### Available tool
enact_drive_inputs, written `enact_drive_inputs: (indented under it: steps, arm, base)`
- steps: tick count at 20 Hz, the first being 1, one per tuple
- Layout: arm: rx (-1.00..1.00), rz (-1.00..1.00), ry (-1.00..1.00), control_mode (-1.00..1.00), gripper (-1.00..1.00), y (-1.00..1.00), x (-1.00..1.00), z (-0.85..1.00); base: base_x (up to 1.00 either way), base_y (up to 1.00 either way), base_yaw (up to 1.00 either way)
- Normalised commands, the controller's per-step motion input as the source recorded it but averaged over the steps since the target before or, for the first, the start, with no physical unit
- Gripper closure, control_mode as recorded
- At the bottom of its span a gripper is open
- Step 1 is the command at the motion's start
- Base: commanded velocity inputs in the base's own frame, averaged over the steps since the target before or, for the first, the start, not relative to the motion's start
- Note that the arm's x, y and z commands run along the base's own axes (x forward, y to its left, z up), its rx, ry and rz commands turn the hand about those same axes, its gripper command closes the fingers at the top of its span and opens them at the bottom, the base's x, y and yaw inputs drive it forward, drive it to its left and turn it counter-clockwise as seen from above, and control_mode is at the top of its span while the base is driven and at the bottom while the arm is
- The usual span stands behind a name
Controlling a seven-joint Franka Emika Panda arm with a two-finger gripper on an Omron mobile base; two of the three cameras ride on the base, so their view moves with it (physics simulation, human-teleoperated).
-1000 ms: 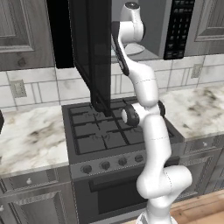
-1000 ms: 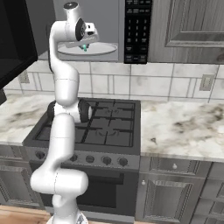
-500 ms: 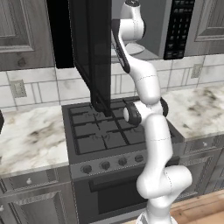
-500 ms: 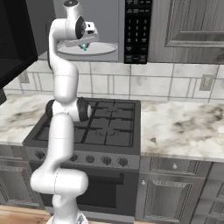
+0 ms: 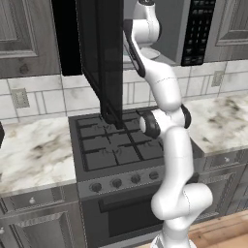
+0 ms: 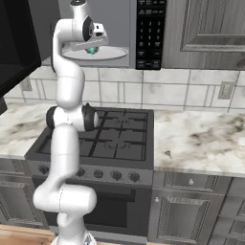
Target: Pick the mug from the counter and place it inside the microwave. Then close the microwave.
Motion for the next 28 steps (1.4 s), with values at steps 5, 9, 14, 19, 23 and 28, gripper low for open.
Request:
enact_drive_inputs:
  steps: [5,9,14,19,23,28]
  arm:
    - [0.0,0.0,0.0,-1.0,-1.0,0.0,0.0,0.0]
    - [0.0,0.0,0.0,-1.0,-1.0,0.0,0.0,0.0]
    - [0.0,0.0,-0.04,-1.0,-1.0,-0.01,-0.34,0.12]
    - [0.0,0.0,-0.11,-1.0,-1.0,-0.11,-0.84,0.19]
    - [0.0,0.0,-0.07,-1.0,-1.0,-0.3,-1.0,-0.01]
    - [0.0,0.0,-0.02,-1.0,-1.0,-0.41,-1.0,-0.12]
  base:
    - [0.0,0.0,0.0]
    - [0.0,0.0,0.0]
    - [0.0,0.0,0.0]
    - [0.0,0.0,0.0]
    - [0.0,0.0,0.0]
    - [0.0,0.0,0.0]
